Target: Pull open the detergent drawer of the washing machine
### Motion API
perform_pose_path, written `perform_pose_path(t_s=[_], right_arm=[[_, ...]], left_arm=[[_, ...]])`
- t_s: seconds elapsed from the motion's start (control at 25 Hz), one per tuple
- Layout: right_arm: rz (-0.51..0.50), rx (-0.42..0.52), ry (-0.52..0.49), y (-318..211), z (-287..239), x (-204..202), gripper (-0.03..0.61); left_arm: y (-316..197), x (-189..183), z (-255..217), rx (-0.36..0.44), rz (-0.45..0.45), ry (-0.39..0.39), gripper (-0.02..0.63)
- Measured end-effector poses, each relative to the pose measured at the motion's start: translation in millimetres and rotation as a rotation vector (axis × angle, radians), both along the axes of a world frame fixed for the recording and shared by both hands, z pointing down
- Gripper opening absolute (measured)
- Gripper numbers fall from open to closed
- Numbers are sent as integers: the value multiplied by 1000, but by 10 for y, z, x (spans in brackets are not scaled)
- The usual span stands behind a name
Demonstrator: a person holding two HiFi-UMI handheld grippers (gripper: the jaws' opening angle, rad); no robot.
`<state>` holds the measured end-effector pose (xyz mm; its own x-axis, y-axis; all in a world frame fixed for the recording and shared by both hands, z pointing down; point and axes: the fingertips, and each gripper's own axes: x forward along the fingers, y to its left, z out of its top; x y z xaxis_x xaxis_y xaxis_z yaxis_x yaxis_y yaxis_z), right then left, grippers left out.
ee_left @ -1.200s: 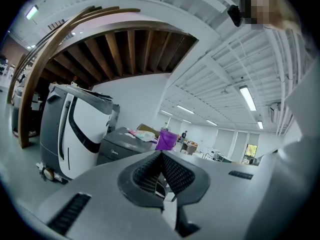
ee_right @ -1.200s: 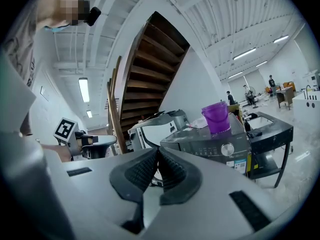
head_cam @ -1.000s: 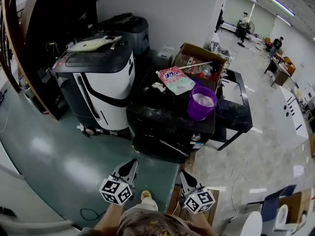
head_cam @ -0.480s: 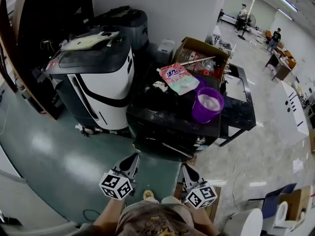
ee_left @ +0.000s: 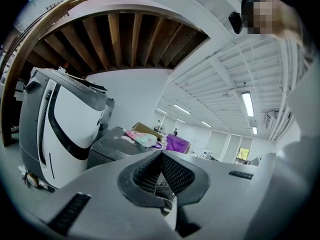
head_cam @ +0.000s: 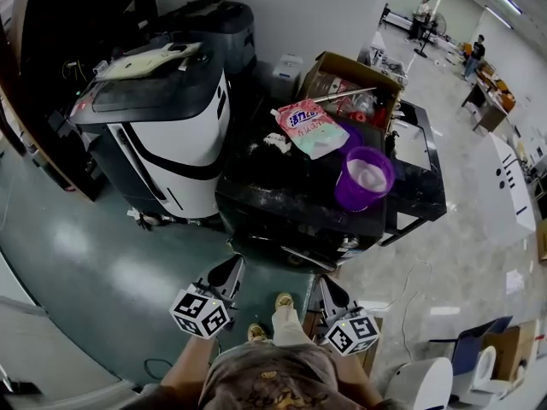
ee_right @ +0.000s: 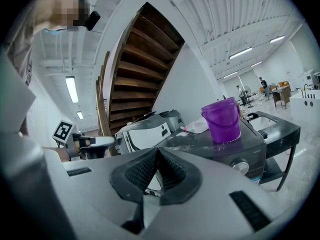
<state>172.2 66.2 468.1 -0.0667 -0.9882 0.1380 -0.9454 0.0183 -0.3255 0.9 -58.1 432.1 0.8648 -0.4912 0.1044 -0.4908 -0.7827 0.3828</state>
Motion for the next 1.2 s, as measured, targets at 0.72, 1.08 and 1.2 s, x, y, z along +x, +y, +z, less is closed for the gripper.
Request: perform_pose_path(t_s=[0.72, 1.08, 1.2], right_arm=[[-134, -4, 1, -821, -7, 141, 3], [-197, 4, -23, -1157, -1, 184, 3], [-214, 1, -28, -1239, 4, 183, 3]], left_arm=[[-548, 211, -3, -23, -70, 18, 23], [-667, 285, 29, -43, -78, 15, 24], [-721, 274, 38, -67, -91, 40, 25]])
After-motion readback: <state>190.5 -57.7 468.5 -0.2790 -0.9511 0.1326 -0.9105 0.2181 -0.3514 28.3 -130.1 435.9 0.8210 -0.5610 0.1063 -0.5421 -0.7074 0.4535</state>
